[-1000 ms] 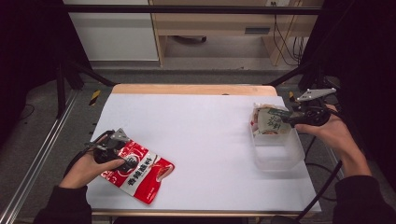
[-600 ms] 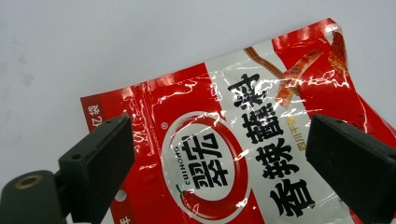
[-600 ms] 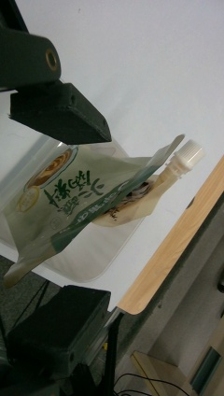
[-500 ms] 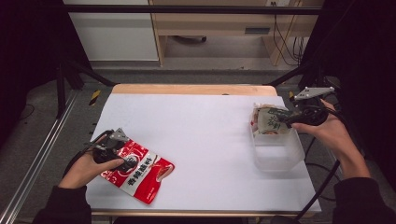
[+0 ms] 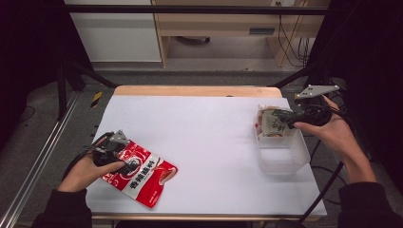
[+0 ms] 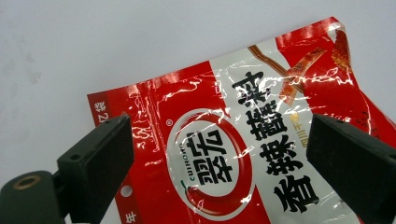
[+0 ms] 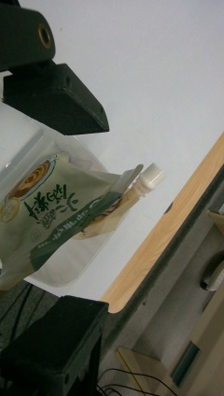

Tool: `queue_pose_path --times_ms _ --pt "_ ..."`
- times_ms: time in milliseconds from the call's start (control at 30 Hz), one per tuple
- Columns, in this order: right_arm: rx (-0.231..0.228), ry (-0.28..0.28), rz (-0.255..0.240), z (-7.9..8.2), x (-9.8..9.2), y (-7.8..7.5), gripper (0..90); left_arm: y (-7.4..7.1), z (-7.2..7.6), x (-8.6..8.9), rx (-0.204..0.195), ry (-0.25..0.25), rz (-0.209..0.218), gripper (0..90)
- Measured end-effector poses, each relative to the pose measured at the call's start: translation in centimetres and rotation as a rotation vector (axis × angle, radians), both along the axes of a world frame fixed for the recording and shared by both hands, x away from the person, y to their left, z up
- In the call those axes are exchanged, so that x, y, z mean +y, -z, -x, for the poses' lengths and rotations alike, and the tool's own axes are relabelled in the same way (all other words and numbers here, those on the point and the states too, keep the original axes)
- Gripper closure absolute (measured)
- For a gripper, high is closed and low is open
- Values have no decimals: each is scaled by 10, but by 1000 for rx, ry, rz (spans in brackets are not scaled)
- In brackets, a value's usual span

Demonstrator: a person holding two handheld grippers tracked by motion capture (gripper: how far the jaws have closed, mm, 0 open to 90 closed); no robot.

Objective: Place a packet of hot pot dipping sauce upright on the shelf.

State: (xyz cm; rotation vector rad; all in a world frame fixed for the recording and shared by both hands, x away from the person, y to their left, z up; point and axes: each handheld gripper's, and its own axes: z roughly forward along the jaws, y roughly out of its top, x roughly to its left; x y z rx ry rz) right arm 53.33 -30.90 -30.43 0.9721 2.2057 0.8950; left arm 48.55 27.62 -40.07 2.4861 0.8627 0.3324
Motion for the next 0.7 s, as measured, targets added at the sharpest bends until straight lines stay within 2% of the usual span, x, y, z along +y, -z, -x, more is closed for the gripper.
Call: queue_pose_path --times_ms 167,400,700 --pt "-31 -32 -1 6 12 -9 121 -1 0 2 -1 -5 1 77" --pt "-51 -71 5 14 32 -18 122 -1 1 3 -7 -6 -10 63" --pt "-53 -136 -19 29 77 -23 129 -1 0 12 -29 -61 -18 61"
